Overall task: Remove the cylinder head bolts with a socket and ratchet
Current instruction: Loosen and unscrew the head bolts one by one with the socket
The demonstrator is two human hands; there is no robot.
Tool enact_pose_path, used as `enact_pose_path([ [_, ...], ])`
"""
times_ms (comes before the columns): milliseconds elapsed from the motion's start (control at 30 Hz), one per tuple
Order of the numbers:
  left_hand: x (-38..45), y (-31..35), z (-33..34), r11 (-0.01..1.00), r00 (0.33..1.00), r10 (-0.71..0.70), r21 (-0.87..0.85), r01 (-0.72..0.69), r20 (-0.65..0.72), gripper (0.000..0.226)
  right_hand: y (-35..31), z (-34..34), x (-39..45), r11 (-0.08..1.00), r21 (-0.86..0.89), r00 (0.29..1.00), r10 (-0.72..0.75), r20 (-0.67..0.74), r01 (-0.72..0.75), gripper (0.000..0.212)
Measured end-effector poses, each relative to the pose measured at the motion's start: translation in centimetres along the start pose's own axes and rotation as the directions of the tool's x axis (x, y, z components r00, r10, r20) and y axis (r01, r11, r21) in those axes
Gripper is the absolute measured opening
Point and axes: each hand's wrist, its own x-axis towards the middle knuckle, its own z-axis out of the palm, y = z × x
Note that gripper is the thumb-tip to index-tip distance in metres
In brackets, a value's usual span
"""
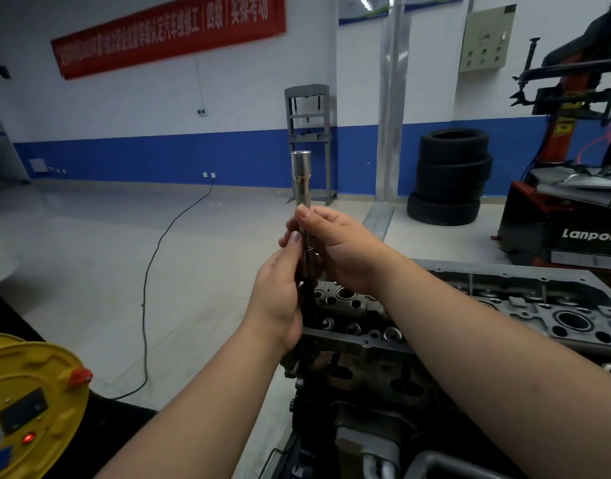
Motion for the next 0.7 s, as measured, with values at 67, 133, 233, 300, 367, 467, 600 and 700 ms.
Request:
enact_pose_path([
  [67, -0.03, -0.06, -0.13, 1.000, 0.999, -0.012, 0.016, 0.011, 0.031, 0.039, 0.02, -0.05, -0.08, 1.000, -0.002, 1.000, 0.023, 0.001, -0.023, 0.035],
  [133, 0.05, -0.14, -0.18, 1.000, 0.999, -0.009, 0.004, 0.009, 0.039, 0.039, 0.08, -0.16, -0.12, 0.999, -0.002, 0.999, 0.036, 0.003, -0.036, 0.036],
  [233, 0.05, 0.02, -0.15, 0.999, 1.000, 0.005, -0.042, -0.005, 0.001, 0.034, 0.09, -0.19, -0.10, 0.999, 0.002, 0.999, 0.044, 0.023, -0.044, 0.039],
  [300, 0.04, 0.01, -0.18, 0.998, 0.999, 0.020, -0.059, -0.021, -0.025, 0.030, 0.13, -0.10, -0.04, 0.999, -0.009, 0.999, 0.041, 0.032, -0.041, 0.038],
  [367, 0.05, -0.19, -0.15, 0.997, 0.998, 0.051, -0.054, -0.052, -0.027, 0.026, 0.19, 0.00, 0.03, 0.999, -0.008, 0.999, 0.031, 0.021, -0.031, 0.031],
  [467, 0.06, -0.19, -0.03, 0.997, 0.998, 0.062, -0.050, -0.063, -0.018, 0.029, 0.14, -0.01, 0.05, 1.000, -0.022, 1.000, 0.013, -0.003, -0.013, 0.023],
  [600, 0.09, 0.05, -0.16, 0.999, 1.000, -0.008, -0.043, 0.008, 0.006, 0.044, -0.03, -0.13, -0.08, 0.998, -0.023, 0.999, 0.052, 0.008, -0.052, 0.035],
  [700, 0.00, 0.16, -0.12, 0.998, 0.999, -0.032, -0.050, 0.031, -0.013, 0.041, -0.05, -0.13, -0.09, 0.997, -0.003, 0.997, 0.082, 0.009, -0.082, 0.041],
])
